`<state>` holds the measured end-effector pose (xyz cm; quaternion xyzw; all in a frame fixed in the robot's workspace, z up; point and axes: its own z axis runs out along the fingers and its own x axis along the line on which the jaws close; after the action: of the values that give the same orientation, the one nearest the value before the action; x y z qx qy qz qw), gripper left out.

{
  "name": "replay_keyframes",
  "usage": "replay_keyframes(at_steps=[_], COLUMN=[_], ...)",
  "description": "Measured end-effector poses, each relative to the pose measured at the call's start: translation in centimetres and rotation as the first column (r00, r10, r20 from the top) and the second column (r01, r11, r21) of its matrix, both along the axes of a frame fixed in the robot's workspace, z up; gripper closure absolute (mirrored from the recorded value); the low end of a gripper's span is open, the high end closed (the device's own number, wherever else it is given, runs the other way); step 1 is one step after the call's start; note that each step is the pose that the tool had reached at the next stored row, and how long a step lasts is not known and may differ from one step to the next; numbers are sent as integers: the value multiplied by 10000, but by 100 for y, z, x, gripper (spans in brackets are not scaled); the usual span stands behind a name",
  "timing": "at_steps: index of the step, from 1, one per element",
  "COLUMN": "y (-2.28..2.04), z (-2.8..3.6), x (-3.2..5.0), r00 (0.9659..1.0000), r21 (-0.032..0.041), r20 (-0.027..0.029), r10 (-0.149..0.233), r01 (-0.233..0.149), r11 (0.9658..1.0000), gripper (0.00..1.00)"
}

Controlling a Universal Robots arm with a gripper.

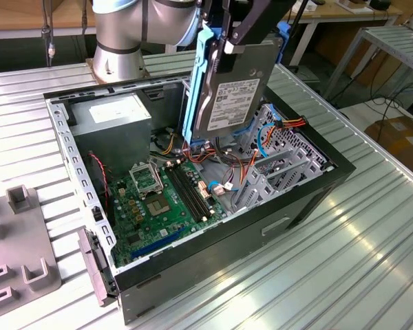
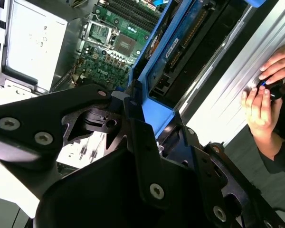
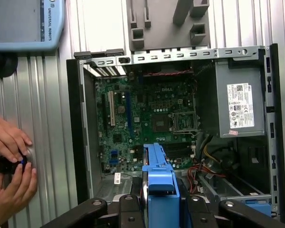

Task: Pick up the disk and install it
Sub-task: 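Insert the disk into the insertion slot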

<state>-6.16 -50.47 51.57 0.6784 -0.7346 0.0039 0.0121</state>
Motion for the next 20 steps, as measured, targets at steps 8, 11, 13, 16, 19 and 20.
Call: replay_keyframes(at_steps=[8, 11, 13, 16, 19, 20], y=[-104, -124, -139, -180, -219, -234], z=[-19, -24, -27, -34, -39, -40], x=[203, 275, 305, 335, 352, 359], r00=[10000, 10000, 10000, 10000, 10000, 10000], r21=[-7, -15, -22, -60, -84, -95], r20=[0, 0, 0, 0, 0, 0], r10=[1, 0, 0, 0, 1, 1], r01=[-1, 0, 0, 0, -1, -1], r11=[10000, 10000, 10000, 10000, 10000, 10000], gripper=[63, 63, 63, 63, 63, 63])
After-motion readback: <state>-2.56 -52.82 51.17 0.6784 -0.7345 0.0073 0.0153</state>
